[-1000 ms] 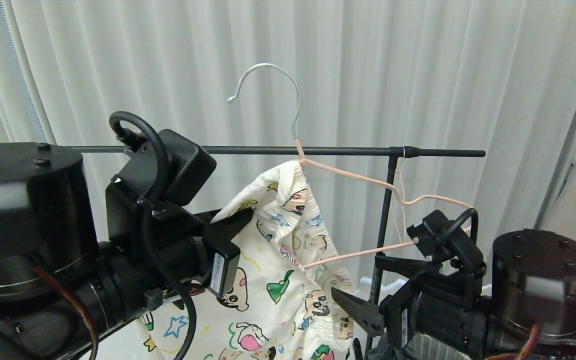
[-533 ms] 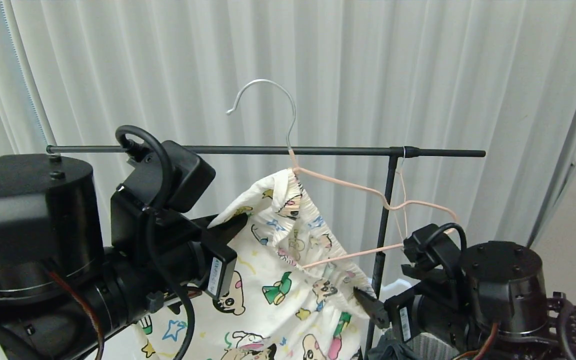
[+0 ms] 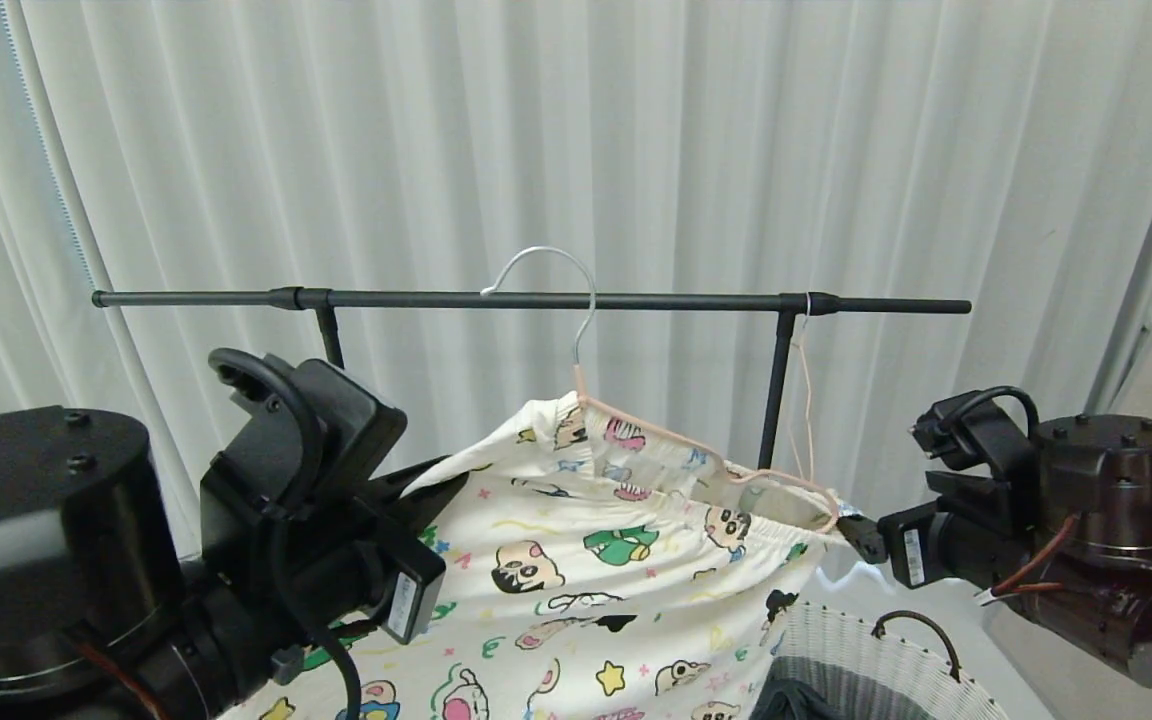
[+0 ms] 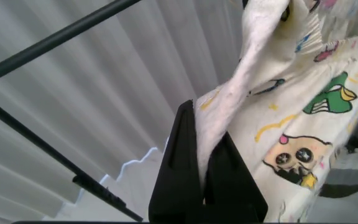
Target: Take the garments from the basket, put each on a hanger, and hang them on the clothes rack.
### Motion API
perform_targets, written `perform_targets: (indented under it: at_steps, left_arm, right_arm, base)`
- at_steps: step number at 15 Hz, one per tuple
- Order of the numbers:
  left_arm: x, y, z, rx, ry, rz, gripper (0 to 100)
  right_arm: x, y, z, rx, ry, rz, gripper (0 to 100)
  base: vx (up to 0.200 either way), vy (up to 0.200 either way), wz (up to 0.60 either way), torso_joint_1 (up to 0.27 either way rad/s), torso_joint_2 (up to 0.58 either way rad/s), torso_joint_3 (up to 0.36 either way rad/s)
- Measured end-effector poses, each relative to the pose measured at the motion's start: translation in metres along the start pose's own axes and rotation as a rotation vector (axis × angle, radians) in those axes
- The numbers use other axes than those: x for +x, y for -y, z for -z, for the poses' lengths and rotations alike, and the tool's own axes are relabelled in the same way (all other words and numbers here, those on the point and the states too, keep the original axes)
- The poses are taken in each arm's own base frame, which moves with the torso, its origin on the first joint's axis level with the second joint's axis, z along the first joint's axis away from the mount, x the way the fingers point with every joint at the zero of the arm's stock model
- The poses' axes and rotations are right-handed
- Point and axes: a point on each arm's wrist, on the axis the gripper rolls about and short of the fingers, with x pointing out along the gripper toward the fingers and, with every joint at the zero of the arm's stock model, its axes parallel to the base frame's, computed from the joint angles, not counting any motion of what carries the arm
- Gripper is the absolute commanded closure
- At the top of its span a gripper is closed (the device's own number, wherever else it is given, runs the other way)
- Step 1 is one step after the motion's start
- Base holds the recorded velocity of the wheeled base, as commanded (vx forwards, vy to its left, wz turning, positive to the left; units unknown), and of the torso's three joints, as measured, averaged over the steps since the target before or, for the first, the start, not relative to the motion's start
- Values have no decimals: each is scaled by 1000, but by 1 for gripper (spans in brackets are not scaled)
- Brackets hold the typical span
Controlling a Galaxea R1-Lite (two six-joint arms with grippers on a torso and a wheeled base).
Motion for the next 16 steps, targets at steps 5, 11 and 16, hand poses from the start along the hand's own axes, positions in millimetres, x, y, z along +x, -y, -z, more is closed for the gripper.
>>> perform_targets:
  at_steps: [5, 11, 16]
  left_arm:
    - [-4, -1, 19, 91, -33, -16, 100]
    - [12, -12, 23, 152, -61, -123, 100]
    - [18, 6, 19, -10, -6, -60, 100]
  right_arm:
    - [0, 6, -9, 4, 41, -1, 0]
    - [-20, -11, -21, -110, 94, -219, 0]
    - [-68, -46, -22, -277, 90, -635, 0]
  base:
    - [0, 0, 0, 0, 0, 0]
    - [0, 0, 0, 0, 0, 0]
    - [0, 0, 0, 0, 0, 0]
